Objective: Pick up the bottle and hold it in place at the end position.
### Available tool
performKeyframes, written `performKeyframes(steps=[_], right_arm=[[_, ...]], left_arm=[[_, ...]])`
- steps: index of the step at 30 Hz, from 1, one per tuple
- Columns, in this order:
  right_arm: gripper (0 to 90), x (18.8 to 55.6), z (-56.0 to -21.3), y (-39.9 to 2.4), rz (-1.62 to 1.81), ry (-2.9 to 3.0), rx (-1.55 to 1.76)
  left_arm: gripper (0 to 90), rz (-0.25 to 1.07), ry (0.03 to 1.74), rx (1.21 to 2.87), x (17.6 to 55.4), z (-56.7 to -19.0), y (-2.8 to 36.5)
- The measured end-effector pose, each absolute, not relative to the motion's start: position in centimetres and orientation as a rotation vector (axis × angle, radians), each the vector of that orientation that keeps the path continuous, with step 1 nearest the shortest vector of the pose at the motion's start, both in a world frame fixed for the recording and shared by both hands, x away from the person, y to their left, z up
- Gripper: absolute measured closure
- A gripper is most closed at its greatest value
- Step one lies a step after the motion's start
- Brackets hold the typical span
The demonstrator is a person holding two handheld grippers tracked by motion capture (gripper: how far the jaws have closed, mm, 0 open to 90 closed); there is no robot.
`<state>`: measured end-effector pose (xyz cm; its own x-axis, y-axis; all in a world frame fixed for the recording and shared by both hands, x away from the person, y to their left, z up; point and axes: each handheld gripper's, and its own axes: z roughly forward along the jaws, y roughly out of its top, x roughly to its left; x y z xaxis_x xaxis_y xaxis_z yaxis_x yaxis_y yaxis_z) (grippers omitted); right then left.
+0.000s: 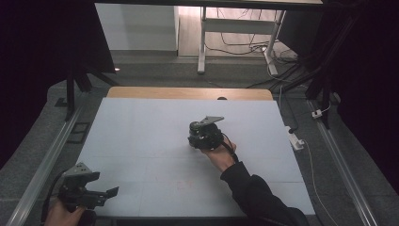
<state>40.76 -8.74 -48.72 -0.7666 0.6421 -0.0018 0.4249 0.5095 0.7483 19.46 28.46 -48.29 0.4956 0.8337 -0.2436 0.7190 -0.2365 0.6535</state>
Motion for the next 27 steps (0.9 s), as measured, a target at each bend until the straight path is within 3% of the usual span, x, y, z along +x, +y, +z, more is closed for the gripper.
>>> performKeyframes(steps=[27], right_arm=[[53.2, 40.8, -50.8, -7.6, 1.088, 2.454, 0.850]], left_arm=[[3.8, 0.197, 1.268, 2.014, 19.4, -48.3, 28.4]])
